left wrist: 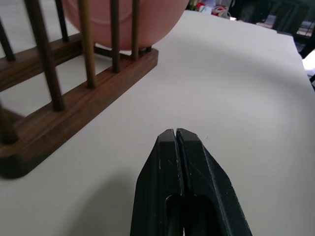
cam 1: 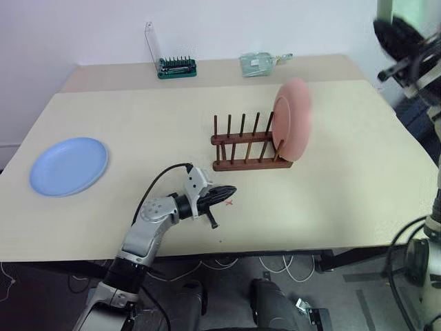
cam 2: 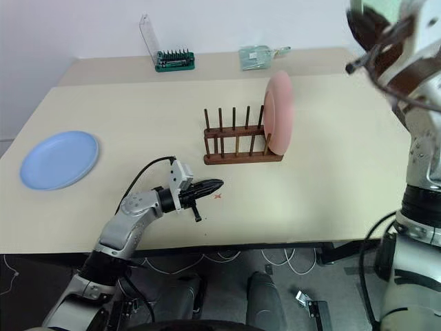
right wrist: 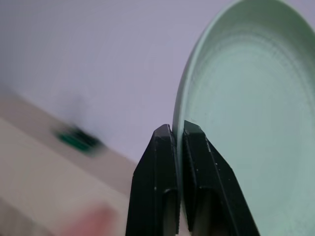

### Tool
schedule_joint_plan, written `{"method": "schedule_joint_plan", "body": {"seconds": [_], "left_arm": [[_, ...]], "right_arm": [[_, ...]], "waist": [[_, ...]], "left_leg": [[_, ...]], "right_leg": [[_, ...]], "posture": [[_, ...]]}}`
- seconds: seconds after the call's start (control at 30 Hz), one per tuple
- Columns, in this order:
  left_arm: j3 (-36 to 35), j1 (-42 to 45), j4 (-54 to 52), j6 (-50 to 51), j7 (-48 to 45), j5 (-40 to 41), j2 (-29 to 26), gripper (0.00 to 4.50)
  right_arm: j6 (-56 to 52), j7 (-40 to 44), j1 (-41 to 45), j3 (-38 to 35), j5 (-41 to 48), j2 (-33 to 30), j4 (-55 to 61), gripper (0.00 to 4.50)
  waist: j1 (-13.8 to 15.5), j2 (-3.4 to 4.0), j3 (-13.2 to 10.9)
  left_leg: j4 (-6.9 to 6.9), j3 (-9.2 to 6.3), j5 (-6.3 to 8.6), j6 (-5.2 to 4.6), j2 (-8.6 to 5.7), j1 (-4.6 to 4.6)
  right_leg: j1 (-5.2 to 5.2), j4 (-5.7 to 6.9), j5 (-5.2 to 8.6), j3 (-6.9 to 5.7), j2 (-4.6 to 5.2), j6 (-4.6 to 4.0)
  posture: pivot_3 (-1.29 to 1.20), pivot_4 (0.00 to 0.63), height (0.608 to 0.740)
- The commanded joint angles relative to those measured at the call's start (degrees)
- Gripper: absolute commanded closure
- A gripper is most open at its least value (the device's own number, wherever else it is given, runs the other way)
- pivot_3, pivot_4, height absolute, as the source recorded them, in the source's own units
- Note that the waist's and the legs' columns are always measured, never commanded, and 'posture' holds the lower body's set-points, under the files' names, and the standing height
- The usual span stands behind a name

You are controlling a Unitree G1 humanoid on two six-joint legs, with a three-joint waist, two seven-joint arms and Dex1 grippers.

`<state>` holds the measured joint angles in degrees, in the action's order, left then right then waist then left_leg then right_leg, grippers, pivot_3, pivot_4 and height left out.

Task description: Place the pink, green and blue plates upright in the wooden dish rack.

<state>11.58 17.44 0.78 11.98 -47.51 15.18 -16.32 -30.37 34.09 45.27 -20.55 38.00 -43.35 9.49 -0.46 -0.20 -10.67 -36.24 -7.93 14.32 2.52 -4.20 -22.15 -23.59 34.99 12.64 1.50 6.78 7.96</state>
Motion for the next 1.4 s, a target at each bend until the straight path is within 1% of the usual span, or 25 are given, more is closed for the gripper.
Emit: {"method": "schedule_joint_plan", "body": {"seconds": [0.03,0.1,0.2,0.3,0.67,1.07,1.17,1.3,1.37,1.4], "left_arm": [[-0.27,-0.04,-2.61,-0.23,0.38,0.48,0.29,4.50],[-0.14,-0.13,-2.73,-0.18,0.59,0.40,0.39,4.50],[-0.06,-0.34,-2.98,0.13,0.72,0.37,0.56,4.50],[0.15,-0.44,-3.22,0.20,0.81,0.20,0.61,4.50],[0.18,-0.60,-3.79,0.49,1.19,0.27,0.35,4.50],[0.35,-0.52,-3.68,0.81,1.37,0.35,0.67,4.50],[0.35,-0.52,-3.62,0.73,1.40,0.33,0.72,4.50],[0.35,-0.58,-3.68,0.75,1.42,0.33,0.72,4.50],[0.32,-0.59,-3.67,0.64,1.50,0.26,0.73,4.50],[0.29,-0.56,-3.60,0.56,1.54,0.22,0.73,4.50]], "right_arm": [[-13.94,1.64,-0.13,-1.28,27.40,2.66,10.61,4.47],[-17.29,-2.65,-0.07,-0.16,34.67,5.47,11.64,4.47],[-18.58,-8.57,-0.22,2.69,37.03,10.13,10.40,4.47],[-19.69,-11.00,-0.23,4.73,36.02,12.00,7.31,4.47],[-22.85,-20.19,1.88,5.42,35.78,16.39,-4.66,4.47],[-24.99,-23.72,1.97,5.03,35.27,19.18,-8.09,4.47],[-24.52,-24.79,2.28,4.63,34.24,19.62,-9.25,3.50],[-23.94,-23.82,2.31,4.70,32.77,19.37,-8.45,1.54],[-23.28,-22.47,2.31,4.96,31.50,18.84,-7.29,0.46],[-22.82,-21.64,2.33,5.16,30.69,18.48,-6.62,0.46]], "waist": [[-0.13,0.01,0.00],[-0.35,0.02,-0.01],[-0.29,0.01,0.01],[-0.22,0.01,0.01],[-0.46,0.02,0.01],[-0.49,0.02,0.01],[-0.49,0.03,0.01],[-0.45,0.03,0.01],[-0.47,0.02,0.01],[-0.46,0.03,0.01]], "left_leg": [[0.02,0.00,0.00,0.00,0.02,-0.01],[0.05,-0.02,0.00,-0.01,0.03,-0.01],[0.02,-0.01,0.00,-0.01,0.04,-0.01],[0.01,0.02,0.00,0.00,0.01,-0.01],[0.05,0.04,0.00,0.00,0.02,-0.09],[0.05,0.04,0.00,0.00,0.01,-0.15],[0.05,0.05,0.00,0.00,0.01,-0.15],[0.05,0.05,0.00,0.00,0.01,-0.16],[0.05,0.05,0.00,0.00,0.01,-0.16],[0.05,0.05,0.00,0.00,0.01,-0.16]], "right_leg": [[-0.01,0.00,0.00,0.00,0.01,-0.01],[-0.07,0.05,0.00,0.00,0.01,-0.01],[-0.09,0.08,-0.01,-0.01,0.00,-0.02],[-0.10,0.08,-0.02,0.00,0.00,-0.04],[-0.25,0.14,-0.03,0.00,-0.03,-0.04],[-0.32,0.17,-0.04,0.00,-0.03,-0.04],[-0.33,0.16,-0.04,0.00,-0.03,-0.04],[-0.34,0.17,-0.04,0.00,-0.03,-0.04],[-0.34,0.17,-0.04,0.00,-0.03,-0.04],[-0.35,0.17,-0.04,0.00,-0.04,-0.04]], "posture": [[0.00,0.150,0.740],[0.00,0.150,0.740],[0.00,0.150,0.740],[0.00,0.150,0.740],[0.00,0.150,0.740],[0.00,0.150,0.740],[0.00,0.150,0.740],[0.00,0.150,0.740],[0.00,0.150,0.740],[0.00,0.150,0.740]]}}
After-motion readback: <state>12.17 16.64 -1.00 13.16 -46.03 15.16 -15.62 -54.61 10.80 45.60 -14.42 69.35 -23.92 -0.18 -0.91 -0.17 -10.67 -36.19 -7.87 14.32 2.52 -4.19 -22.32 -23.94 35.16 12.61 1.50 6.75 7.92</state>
